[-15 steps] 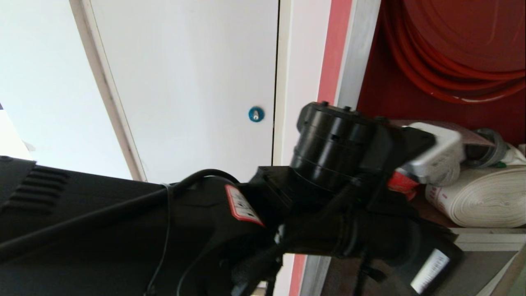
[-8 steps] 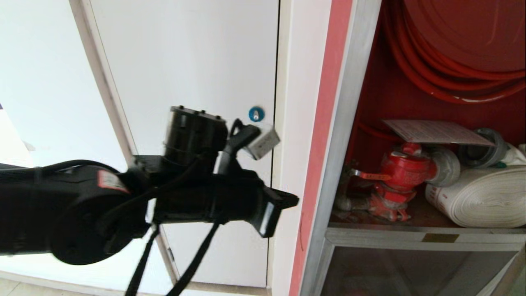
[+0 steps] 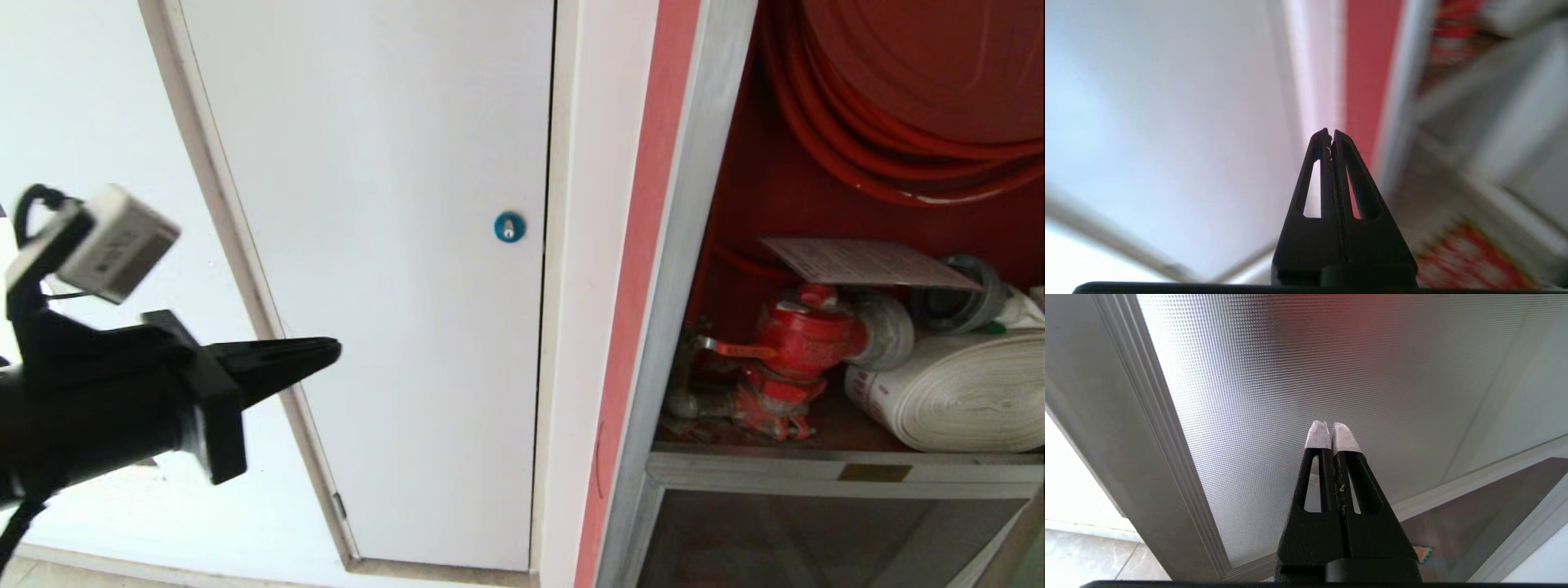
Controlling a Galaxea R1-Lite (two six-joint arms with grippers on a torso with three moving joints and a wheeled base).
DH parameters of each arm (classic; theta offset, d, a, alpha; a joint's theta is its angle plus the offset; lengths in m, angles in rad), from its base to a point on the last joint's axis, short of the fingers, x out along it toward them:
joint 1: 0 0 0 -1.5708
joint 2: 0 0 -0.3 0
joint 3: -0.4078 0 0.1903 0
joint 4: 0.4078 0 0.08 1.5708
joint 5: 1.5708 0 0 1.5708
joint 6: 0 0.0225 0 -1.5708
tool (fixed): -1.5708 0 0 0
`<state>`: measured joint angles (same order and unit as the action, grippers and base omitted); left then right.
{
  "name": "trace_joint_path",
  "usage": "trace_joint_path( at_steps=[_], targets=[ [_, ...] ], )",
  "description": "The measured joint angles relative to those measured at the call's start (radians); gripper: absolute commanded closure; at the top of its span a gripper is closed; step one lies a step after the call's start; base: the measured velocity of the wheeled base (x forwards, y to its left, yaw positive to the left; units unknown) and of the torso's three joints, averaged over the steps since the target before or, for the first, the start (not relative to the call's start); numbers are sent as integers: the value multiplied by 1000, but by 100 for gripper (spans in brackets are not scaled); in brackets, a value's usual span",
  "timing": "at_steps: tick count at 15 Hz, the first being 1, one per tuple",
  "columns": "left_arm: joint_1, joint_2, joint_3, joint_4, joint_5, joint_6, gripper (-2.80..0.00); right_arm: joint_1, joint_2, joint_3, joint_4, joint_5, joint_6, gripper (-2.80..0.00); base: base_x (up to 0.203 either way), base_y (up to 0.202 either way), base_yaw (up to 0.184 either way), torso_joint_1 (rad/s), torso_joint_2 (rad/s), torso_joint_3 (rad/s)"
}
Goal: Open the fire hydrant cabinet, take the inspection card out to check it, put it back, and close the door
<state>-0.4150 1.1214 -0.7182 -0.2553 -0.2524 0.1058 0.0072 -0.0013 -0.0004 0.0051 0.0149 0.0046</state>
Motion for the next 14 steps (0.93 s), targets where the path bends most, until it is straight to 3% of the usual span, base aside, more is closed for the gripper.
trace_joint_path(
  at_steps=[3,5,11,14],
  targets=[
    [90,-231,103,1,133,103,0,0,0,0,0,0,0,0,0,0,0,0,0,0],
    [179,-385,145,19,204,134,0,0,0,0,0,0,0,0,0,0,0,0,0,0],
    [352,-729,218,156,405,110,0,0,0,0,0,0,0,0,0,0,0,0,0,0],
    [387,-840,278,161,421,106,0,0,0,0,0,0,0,0,0,0,0,0,0,0]
  ],
)
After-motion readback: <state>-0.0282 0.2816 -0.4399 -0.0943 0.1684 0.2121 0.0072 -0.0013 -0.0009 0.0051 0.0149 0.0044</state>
